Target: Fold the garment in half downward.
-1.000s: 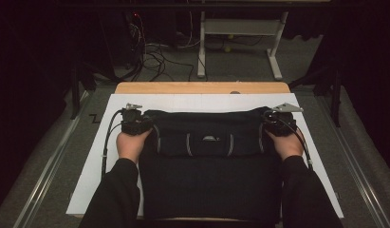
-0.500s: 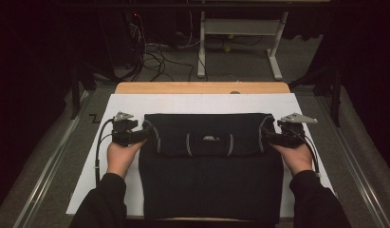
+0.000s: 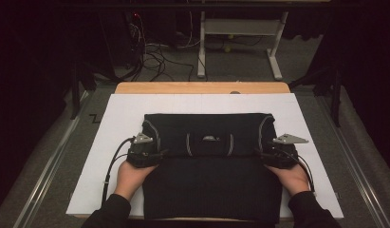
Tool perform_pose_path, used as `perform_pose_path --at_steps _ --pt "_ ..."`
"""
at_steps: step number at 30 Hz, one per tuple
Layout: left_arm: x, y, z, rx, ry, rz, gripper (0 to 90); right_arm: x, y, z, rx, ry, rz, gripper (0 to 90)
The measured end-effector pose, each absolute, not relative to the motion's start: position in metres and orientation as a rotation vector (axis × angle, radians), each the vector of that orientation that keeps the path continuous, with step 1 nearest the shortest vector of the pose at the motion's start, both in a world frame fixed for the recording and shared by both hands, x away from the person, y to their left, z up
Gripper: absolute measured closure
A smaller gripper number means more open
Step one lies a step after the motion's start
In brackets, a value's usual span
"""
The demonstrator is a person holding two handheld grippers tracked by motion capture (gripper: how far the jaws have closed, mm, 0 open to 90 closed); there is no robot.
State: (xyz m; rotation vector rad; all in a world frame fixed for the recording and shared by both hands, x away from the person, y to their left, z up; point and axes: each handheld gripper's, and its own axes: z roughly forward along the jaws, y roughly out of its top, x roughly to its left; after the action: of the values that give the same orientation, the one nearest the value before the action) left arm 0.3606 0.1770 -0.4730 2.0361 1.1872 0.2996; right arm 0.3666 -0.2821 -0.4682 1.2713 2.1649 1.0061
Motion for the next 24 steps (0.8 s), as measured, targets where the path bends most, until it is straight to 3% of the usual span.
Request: perform_pose_path --at_steps 5,11,24 --pt "0.360 0.178 -0.478 2.003 1.201 0.334 54.4 0.368 -0.281 -0.471 1.279 2.194 0.984 55.2" --pt "0.357 0.178 -0.479 2.002 1.183 0.342 67.4 0.366 -0.277 -0.471 1.251 2.204 0.973 72.4" --pt "0.333 0.186 -0.452 1.944 1.090 0.364 71.7 0.344 -0.282 -0.450 1.145 2.143 1.040 74.4"
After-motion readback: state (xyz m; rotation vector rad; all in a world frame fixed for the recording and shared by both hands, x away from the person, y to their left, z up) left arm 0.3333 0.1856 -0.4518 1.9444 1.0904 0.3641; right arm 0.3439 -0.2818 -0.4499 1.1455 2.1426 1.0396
